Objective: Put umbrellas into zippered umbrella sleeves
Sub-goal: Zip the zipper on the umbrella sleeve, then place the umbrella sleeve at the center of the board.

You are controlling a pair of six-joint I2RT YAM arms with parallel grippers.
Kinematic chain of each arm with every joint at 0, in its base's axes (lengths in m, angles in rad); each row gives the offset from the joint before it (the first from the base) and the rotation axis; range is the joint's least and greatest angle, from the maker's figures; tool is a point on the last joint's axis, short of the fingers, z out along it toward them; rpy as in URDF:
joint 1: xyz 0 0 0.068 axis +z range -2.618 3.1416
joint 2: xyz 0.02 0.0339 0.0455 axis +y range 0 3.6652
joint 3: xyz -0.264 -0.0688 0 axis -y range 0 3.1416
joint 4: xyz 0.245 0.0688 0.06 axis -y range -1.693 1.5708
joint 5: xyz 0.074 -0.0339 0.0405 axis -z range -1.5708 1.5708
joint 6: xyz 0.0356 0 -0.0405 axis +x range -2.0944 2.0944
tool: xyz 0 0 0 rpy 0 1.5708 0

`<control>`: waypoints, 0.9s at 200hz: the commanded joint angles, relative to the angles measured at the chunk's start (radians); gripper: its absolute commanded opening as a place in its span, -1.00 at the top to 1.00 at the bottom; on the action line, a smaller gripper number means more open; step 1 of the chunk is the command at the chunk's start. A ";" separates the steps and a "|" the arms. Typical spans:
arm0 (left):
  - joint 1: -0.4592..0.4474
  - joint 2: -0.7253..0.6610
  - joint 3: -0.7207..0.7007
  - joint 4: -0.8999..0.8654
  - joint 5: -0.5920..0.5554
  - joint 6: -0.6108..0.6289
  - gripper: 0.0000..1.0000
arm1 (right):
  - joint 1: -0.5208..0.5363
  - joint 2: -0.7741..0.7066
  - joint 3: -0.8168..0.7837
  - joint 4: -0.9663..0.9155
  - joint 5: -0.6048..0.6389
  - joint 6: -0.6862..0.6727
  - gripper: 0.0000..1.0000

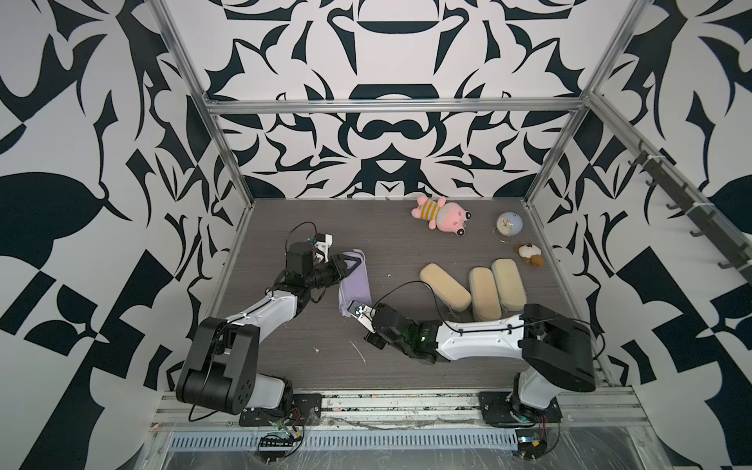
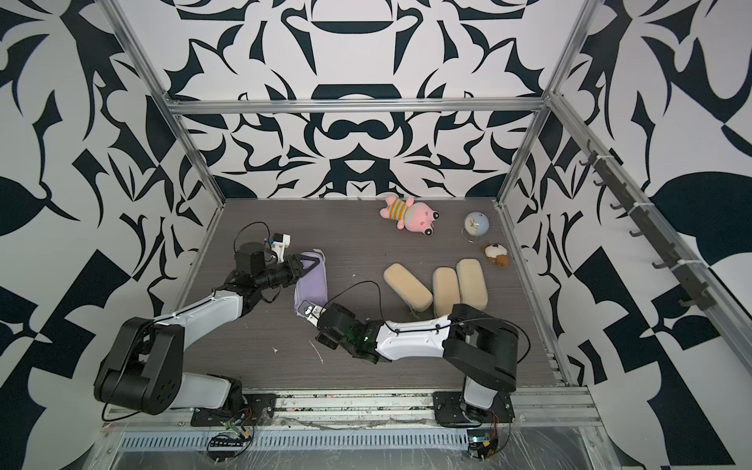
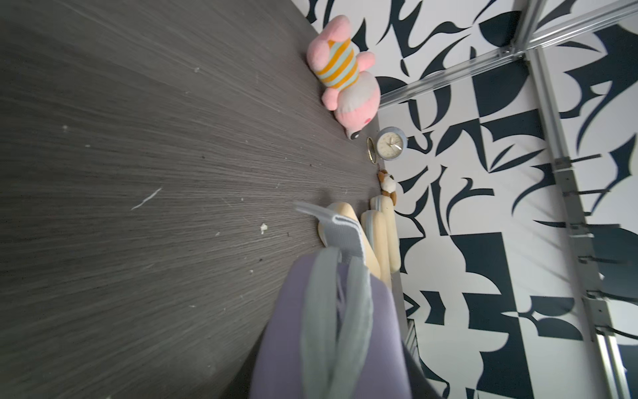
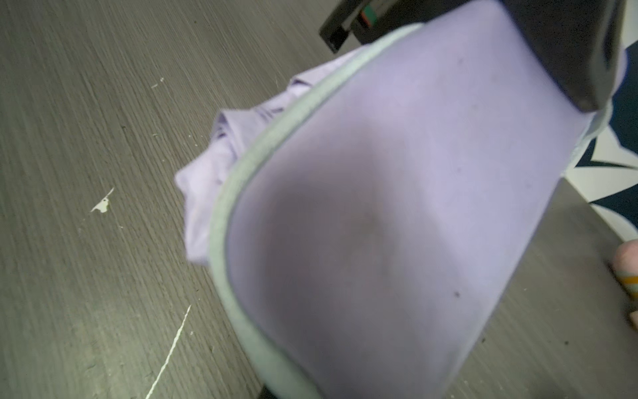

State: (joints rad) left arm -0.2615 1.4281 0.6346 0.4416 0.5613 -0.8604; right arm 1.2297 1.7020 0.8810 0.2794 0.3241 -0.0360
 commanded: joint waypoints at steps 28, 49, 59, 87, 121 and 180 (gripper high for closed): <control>-0.017 0.092 -0.012 0.593 -0.285 -0.232 1.00 | 0.094 -0.054 0.121 0.276 -0.323 0.171 0.98; 0.034 0.085 -0.018 0.616 -0.165 -0.308 1.00 | 0.005 -0.202 0.016 0.095 -0.363 0.310 0.12; 0.064 0.088 -0.007 0.628 -0.079 -0.337 1.00 | -0.057 -0.290 -0.052 0.023 -0.439 0.387 -0.18; 0.076 0.132 0.053 0.661 0.127 -0.415 0.83 | -0.284 -0.446 -0.137 -0.146 -0.683 0.589 -0.81; -0.007 0.153 0.080 0.701 0.235 -0.469 0.55 | -0.473 -0.396 -0.053 -0.133 -0.895 0.797 -0.83; -0.137 0.130 0.070 0.651 0.249 -0.468 0.44 | -0.501 -0.298 -0.087 0.184 -0.939 0.987 -0.74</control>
State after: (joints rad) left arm -0.3557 1.5795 0.6853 1.0489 0.7723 -1.2953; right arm 0.7444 1.3994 0.7979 0.2768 -0.5617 0.8364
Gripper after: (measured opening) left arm 0.367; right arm 0.890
